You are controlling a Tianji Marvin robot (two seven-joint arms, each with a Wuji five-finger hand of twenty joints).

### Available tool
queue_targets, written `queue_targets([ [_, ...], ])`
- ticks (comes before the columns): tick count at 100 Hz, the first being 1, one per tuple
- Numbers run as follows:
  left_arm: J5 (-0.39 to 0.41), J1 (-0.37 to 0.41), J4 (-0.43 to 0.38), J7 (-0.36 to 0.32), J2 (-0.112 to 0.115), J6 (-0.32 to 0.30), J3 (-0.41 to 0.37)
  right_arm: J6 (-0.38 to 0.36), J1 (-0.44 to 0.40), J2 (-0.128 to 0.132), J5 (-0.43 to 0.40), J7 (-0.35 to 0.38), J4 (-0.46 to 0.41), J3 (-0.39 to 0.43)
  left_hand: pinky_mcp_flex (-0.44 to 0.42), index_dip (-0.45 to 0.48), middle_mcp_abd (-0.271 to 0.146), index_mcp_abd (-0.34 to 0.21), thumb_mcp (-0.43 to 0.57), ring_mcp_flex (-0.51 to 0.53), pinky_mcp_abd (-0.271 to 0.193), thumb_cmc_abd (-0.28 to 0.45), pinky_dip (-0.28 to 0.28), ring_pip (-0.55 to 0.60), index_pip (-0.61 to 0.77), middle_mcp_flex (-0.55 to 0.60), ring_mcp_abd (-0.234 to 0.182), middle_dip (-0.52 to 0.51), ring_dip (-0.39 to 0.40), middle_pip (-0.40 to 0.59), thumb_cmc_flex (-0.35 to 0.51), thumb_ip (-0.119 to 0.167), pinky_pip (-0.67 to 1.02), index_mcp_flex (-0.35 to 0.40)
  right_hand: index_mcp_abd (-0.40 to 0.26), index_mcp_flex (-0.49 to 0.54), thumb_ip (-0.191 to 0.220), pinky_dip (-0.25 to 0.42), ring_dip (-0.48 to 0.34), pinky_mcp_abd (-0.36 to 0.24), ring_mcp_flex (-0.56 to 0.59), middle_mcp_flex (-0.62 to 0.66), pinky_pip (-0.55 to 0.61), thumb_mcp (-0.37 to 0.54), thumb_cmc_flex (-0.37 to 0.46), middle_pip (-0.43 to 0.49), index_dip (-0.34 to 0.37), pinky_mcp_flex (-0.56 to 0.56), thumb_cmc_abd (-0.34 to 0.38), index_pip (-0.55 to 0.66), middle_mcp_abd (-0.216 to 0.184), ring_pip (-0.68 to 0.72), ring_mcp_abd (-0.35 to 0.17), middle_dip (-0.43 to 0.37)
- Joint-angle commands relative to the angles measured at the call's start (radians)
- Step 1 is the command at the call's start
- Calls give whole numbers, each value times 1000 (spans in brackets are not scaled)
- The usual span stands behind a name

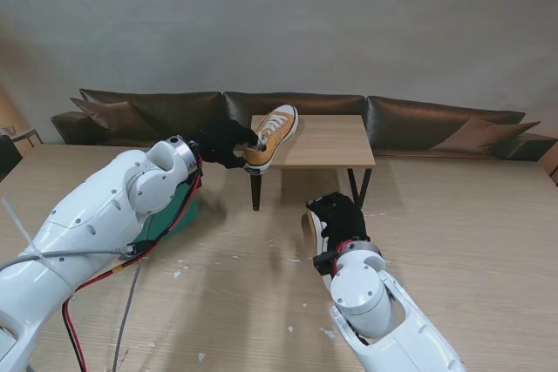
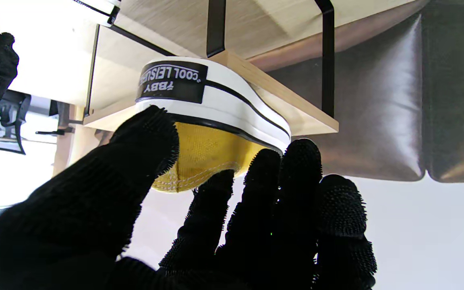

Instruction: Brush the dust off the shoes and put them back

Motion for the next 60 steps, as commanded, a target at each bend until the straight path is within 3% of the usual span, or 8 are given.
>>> queue_targets([
  [1,-12,10,-11,-22,4,2,-11,-1,-2,-7,2,13,0,-4,-34,-59,26,58,-3,-41,18,31,21,-39,-84,-37,37,-33,-21,-36,-36,36,-16,-71,3,-2,30,-7,6,9,28,17,-13,5,-17,8,-10,-114,22,3,4,6,13,-9],
  [12,-19,31,-34,-35,7,5,-35,0,-3,-7,2,15,-2,-5,-69,-115,36,24,-32,-73,32,49,21,-94,-135,-64,61,-88,-46,-77,-57,35,-54,-127,3,-1,30,-7,6,9,28,19,-13,4,-17,8,-10,-114,22,2,1,6,12,-9],
  [46,-51,50,-67,-99,15,-3,-62,3,-2,-6,-2,19,-6,-7,-105,-234,44,-92,-90,-93,41,89,36,-134,-213,-76,79,-144,-56,-116,-64,41,-89,-202,4,0,30,-6,6,7,28,20,-13,4,-17,7,-10,-113,22,1,2,5,12,-9],
  [60,-77,50,-66,-115,14,-4,-64,3,-1,-6,-3,19,-5,-8,-126,-285,40,-107,-120,-106,41,126,44,-145,-224,-86,87,-158,-56,-133,-59,45,-103,-230,4,0,30,-6,6,8,28,21,-13,4,-17,8,-10,-113,22,1,1,5,13,-9],
])
